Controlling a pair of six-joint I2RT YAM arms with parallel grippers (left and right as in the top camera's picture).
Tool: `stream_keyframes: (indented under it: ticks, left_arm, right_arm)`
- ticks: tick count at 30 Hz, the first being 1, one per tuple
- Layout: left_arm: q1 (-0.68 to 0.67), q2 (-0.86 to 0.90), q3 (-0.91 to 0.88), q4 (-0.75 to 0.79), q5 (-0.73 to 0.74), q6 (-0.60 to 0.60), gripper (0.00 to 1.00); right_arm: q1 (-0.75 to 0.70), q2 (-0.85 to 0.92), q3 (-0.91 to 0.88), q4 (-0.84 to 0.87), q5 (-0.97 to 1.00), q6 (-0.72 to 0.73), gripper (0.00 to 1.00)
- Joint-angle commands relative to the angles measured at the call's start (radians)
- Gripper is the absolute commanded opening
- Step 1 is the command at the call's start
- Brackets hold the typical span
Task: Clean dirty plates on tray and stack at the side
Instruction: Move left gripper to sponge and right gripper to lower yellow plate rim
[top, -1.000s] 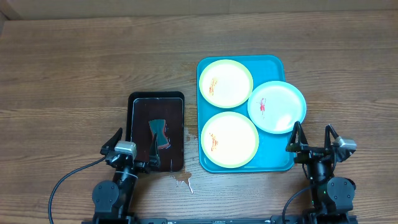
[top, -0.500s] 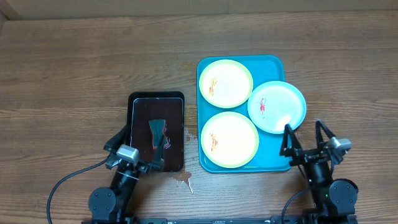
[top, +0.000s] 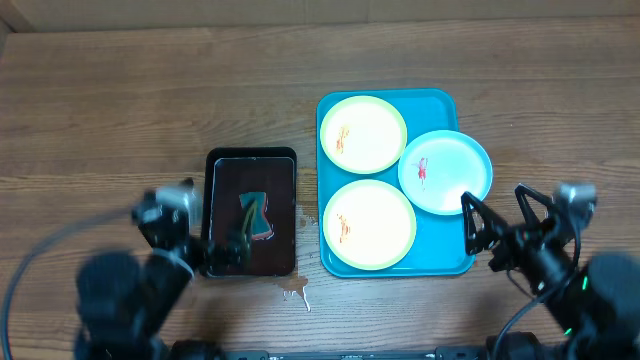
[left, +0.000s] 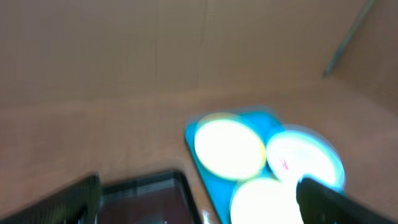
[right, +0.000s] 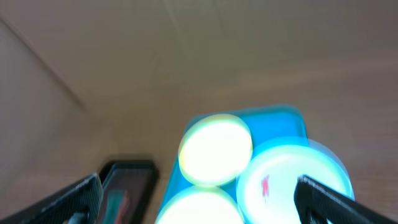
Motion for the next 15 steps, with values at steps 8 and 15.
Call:
stream_keyframes:
  ticks: [8, 15]
  left_arm:
    - [-0.002, 0.472, 0.498, -0.473, 0.073, 0.009, 1.0]
    - [-0.002, 0.584, 0.501, -0.595, 0.134, -0.039, 1.0]
  right_arm:
    - [-0.003, 0.46, 0.405, -0.253, -0.066, 0.002, 1.0]
    - [0.025, 0.615, 0.383, -0.41, -0.086, -0.017, 0.95]
